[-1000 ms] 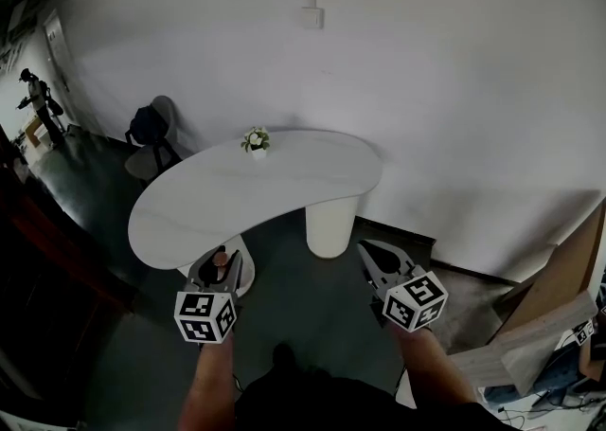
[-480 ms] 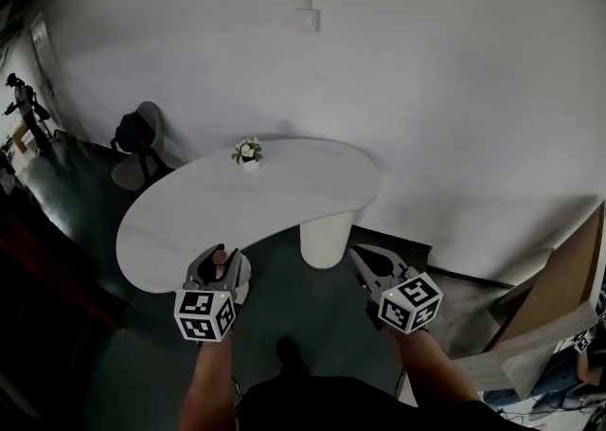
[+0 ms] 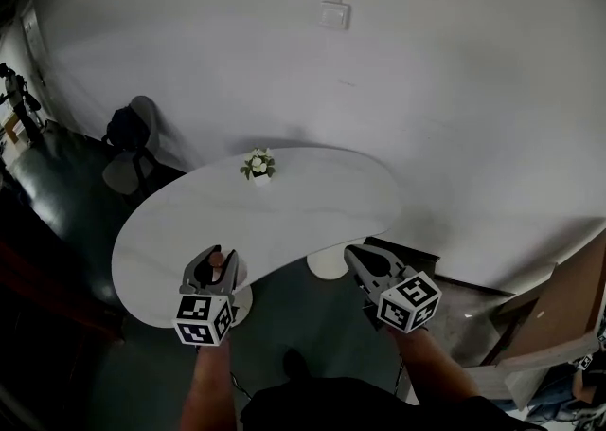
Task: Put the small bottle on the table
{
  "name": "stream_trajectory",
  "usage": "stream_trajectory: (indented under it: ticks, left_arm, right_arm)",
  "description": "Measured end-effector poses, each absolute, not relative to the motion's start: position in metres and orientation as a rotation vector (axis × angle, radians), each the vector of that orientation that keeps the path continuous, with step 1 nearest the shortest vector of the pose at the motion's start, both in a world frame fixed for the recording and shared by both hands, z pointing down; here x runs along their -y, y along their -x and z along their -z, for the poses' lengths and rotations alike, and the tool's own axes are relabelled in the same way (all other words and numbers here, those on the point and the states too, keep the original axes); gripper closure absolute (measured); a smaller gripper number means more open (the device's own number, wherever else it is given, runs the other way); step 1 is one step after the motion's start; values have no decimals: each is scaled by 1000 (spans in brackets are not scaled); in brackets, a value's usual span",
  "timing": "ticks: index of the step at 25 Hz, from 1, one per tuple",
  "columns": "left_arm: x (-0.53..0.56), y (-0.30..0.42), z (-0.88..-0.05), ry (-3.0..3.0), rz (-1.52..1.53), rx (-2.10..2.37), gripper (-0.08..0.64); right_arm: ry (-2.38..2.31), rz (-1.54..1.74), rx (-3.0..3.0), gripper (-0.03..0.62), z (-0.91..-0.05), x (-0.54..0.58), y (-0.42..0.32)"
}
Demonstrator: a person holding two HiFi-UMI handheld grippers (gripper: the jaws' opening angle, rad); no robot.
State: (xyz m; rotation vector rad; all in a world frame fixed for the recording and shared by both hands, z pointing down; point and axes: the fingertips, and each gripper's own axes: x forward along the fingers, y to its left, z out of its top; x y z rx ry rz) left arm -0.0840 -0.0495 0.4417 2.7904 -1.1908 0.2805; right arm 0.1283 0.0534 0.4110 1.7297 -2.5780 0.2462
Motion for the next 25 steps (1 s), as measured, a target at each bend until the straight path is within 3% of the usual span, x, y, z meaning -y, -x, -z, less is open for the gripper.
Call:
stream_trajectory:
  ticks: [11,25]
  left_arm:
    - [119,93,-428,-2825,-291,1187,422]
    - [201,52,-441,-2770,-344,1253,422]
  right_arm:
    - [-1761,-208,2624,591,-391,16,-119]
    - [-1638,-203,2731,591,-396,130,-150]
